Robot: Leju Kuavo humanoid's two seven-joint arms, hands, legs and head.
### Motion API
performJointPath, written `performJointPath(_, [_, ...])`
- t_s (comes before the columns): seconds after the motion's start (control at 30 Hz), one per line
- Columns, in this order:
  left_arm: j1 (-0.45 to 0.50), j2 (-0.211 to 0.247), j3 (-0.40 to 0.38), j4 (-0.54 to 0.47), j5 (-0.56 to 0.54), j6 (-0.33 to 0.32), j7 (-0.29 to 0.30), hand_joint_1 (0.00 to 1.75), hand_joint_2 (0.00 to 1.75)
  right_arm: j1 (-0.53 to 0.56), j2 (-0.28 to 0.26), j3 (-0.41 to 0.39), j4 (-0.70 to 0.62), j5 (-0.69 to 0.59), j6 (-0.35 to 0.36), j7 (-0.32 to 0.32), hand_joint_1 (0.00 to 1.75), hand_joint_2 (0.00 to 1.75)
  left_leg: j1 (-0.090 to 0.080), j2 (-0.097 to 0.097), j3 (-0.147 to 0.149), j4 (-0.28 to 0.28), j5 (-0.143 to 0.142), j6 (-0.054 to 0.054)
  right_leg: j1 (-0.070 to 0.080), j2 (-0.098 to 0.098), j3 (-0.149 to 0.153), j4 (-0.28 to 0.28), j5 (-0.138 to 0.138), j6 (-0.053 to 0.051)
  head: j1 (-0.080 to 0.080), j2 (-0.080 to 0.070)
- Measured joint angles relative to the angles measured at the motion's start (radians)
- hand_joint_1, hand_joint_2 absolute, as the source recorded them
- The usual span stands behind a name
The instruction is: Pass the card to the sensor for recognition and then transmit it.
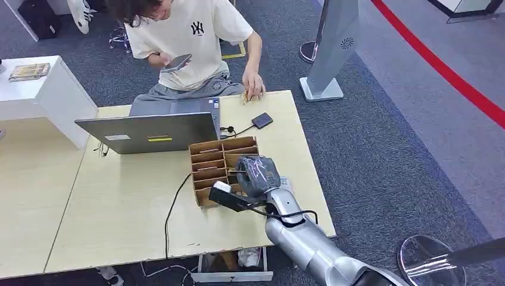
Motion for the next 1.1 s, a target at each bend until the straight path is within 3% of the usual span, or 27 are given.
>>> performJointPath(0.3, [0.000,-0.001,0.001,0.000,0.009,0.003,0.000,0.00,0.00,0.012,0.000,-0.026,-0.063,-0.048,-0.011,-0.037,1.75,1.75,0.000,0.000,0.000,0.000,0.000,0.000,0.000,0.000,0.000,0.000,0.000,0.000,0.000,0.000])
performJointPath(0.5, [0.001,-0.014,0.017,0.000,0.035,0.016,-0.005,0.00,0.00,0.116,-0.008,-0.078,-0.381,-0.179,-0.010,-0.084,1.75,1.75,0.000,0.000,-0.002,0.000,0.000,0.000,0.000,0.000,-0.002,0.000,0.000,0.000,0.000,0.000])
performJointPath(0.67, [0.002,-0.020,0.026,0.000,0.041,0.025,-0.012,0.00,0.00,0.195,-0.028,-0.103,-0.646,-0.205,-0.009,-0.118,1.75,1.75,0.000,0.000,-0.002,0.000,0.000,0.000,0.000,0.000,-0.003,0.000,0.000,0.000,0.000,0.000])
performJointPath(0.83, [0.002,-0.025,0.027,0.000,0.041,0.032,-0.015,0.00,0.00,0.248,-0.040,-0.109,-0.798,-0.238,-0.019,-0.149,1.75,1.75,0.000,0.000,-0.002,0.000,0.000,0.000,0.000,0.000,-0.003,0.000,0.000,0.000,0.000,0.000])
performJointPath(1.1, [0.002,-0.026,0.027,0.000,0.039,0.034,-0.020,0.00,0.00,0.280,-0.056,-0.116,-0.901,-0.252,-0.029,-0.158,1.75,1.75,0.000,0.000,-0.002,0.000,0.000,0.000,0.000,0.000,-0.003,0.000,0.000,0.000,0.000,0.000])
